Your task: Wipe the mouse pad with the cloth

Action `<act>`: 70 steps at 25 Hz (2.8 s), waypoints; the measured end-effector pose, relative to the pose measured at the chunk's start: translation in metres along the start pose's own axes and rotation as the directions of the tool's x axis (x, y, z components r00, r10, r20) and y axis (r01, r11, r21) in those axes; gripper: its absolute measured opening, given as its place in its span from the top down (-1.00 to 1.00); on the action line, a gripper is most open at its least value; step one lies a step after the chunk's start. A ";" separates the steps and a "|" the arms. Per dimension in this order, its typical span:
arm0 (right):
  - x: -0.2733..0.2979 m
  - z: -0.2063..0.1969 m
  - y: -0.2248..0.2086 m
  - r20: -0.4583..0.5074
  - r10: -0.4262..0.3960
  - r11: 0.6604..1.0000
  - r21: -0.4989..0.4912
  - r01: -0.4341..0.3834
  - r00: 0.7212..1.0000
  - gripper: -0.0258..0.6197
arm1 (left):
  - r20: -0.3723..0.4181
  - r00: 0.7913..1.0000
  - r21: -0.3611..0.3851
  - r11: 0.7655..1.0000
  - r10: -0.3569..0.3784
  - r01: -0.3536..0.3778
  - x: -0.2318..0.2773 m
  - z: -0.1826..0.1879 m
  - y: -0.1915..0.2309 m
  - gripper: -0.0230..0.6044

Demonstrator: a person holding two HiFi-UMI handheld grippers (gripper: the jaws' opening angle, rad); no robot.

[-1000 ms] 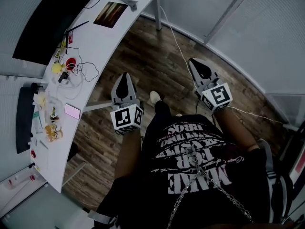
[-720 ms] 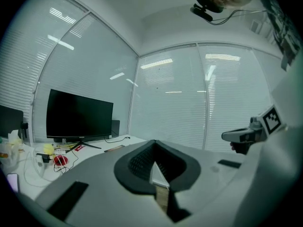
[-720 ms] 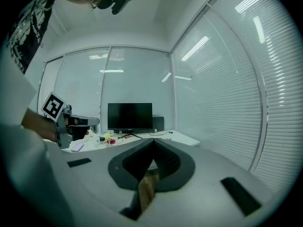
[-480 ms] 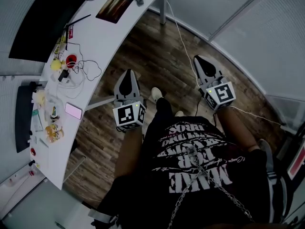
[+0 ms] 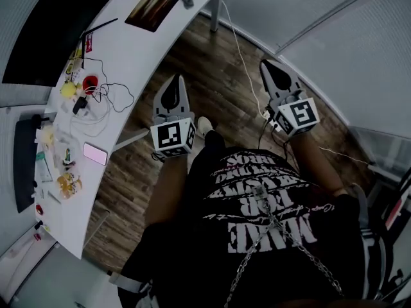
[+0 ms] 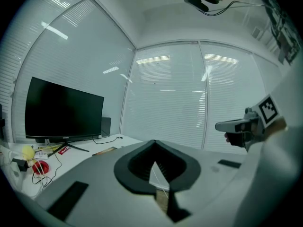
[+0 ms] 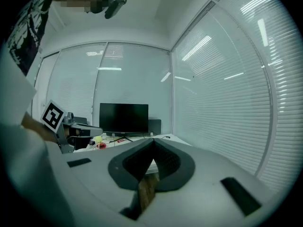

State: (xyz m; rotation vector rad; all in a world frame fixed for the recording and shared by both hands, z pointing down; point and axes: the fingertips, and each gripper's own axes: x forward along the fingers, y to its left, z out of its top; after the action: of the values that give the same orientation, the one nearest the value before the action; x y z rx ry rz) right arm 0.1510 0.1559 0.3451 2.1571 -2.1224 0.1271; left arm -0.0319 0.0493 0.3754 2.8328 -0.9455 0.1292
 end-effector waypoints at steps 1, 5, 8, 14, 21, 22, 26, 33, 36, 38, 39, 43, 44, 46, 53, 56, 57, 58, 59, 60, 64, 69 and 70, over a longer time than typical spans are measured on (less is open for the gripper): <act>0.004 0.003 -0.001 0.007 -0.006 1.000 -0.003 0.006 1.000 0.94 | 0.007 1.000 0.005 1.000 -0.010 0.010 0.005 0.004 0.003 0.91; 0.017 0.013 0.002 0.024 -0.033 0.999 -0.015 0.033 0.999 0.94 | 0.028 0.998 0.019 0.998 -0.053 0.052 0.026 0.021 0.017 0.91; 0.022 0.023 0.003 0.044 -0.058 0.998 0.003 0.057 0.997 0.94 | 0.041 0.996 0.028 0.996 -0.081 0.080 0.036 0.032 0.022 0.91; 0.036 0.040 0.004 0.054 -0.066 0.998 0.017 0.065 0.996 0.94 | 0.054 0.995 0.015 0.997 -0.080 0.079 0.047 0.048 0.040 0.91; 0.060 0.051 -0.003 0.072 -0.047 0.999 0.004 0.047 0.996 0.94 | 0.060 0.997 0.006 0.999 -0.047 0.047 0.061 0.052 0.059 0.91; 0.063 0.049 -0.005 0.072 -0.047 0.999 0.011 0.046 0.996 0.94 | 0.057 0.997 0.012 0.999 -0.047 0.046 0.063 0.051 0.061 0.91; 0.083 0.041 -0.015 0.069 -0.039 0.999 0.039 0.037 0.997 0.94 | 0.038 0.999 0.029 0.999 -0.034 0.032 0.076 0.048 0.068 0.91; 0.125 0.039 -0.031 0.044 0.017 1.000 -0.011 -0.017 0.999 0.94 | 0.008 1.000 0.031 1.000 -0.004 0.004 0.115 0.044 0.083 0.91; 0.143 0.024 -0.043 0.004 0.023 0.999 0.026 -0.023 1.000 0.94 | -0.016 1.000 0.011 1.000 0.021 -0.021 0.132 0.032 0.090 0.91; 0.150 0.023 -0.055 0.009 0.019 1.000 0.017 -0.019 1.000 0.94 | -0.025 0.999 -0.010 0.999 0.039 -0.039 0.143 0.024 0.093 0.91; 0.153 0.024 -0.062 0.017 0.016 1.000 0.006 -0.016 1.000 0.94 | -0.027 0.999 -0.021 0.999 0.047 -0.048 0.150 0.021 0.094 0.91; 0.175 0.026 -0.085 0.009 0.033 0.999 -0.007 -0.033 0.999 0.94 | -0.029 0.997 -0.056 0.996 0.069 -0.071 0.182 0.014 0.097 0.91; 0.180 0.026 -0.091 0.004 0.039 0.999 -0.010 -0.039 0.999 0.94 | -0.030 0.997 -0.057 0.995 0.074 -0.076 0.190 0.014 0.097 0.91; 0.191 0.026 -0.108 -0.004 0.047 0.999 -0.011 -0.047 0.999 0.94 | -0.032 0.996 -0.057 0.994 0.089 -0.090 0.205 0.015 0.098 0.91; 0.241 0.038 -0.164 0.011 0.119 0.993 0.015 -0.120 0.993 0.94 | 0.038 0.985 -0.078 0.983 0.169 -0.166 0.253 0.058 0.106 0.91; 0.262 0.037 -0.175 0.000 0.173 0.984 0.040 -0.172 0.985 0.94 | 0.035 0.975 -0.026 0.976 0.219 -0.218 0.269 0.068 0.108 0.91; 0.268 0.039 -0.174 0.001 0.197 0.980 0.034 -0.196 0.980 0.94 | 0.026 0.970 -0.039 0.970 0.243 -0.242 0.271 0.067 0.111 0.91; 0.275 0.042 -0.173 0.000 0.220 0.975 0.027 -0.220 0.976 0.94 | 0.015 0.964 -0.054 0.962 0.267 -0.266 0.270 0.064 0.115 0.91; 0.281 0.044 -0.171 -0.004 0.241 0.970 0.025 -0.241 0.971 0.94 | 0.001 0.957 -0.067 0.955 0.289 -0.289 0.269 0.061 0.119 0.91; 0.288 0.044 -0.170 -0.007 0.258 0.966 0.030 -0.258 0.966 0.94 | -0.014 0.951 -0.074 0.948 0.308 -0.308 0.267 0.057 0.123 0.91; 0.313 0.030 -0.166 -0.031 0.312 0.950 0.042 -0.311 0.950 0.94 | -0.054 0.930 -0.078 0.927 0.365 -0.368 0.264 0.041 0.141 0.91; 0.352 0.007 -0.149 -0.074 0.367 0.930 0.049 -0.364 0.927 0.94 | -0.100 0.906 -0.104 0.901 0.411 -0.421 0.264 0.011 0.170 0.91; 0.359 0.002 -0.145 -0.083 0.376 0.926 0.047 -0.373 0.923 0.94 | -0.108 0.902 -0.109 0.897 0.418 -0.428 0.264 0.004 0.176 0.91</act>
State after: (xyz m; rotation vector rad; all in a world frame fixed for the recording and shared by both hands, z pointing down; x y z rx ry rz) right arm 0.3023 -0.1974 0.3901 1.6942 -2.4662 0.2850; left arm 0.0725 -0.2461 0.4262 2.4396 -1.4797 0.2213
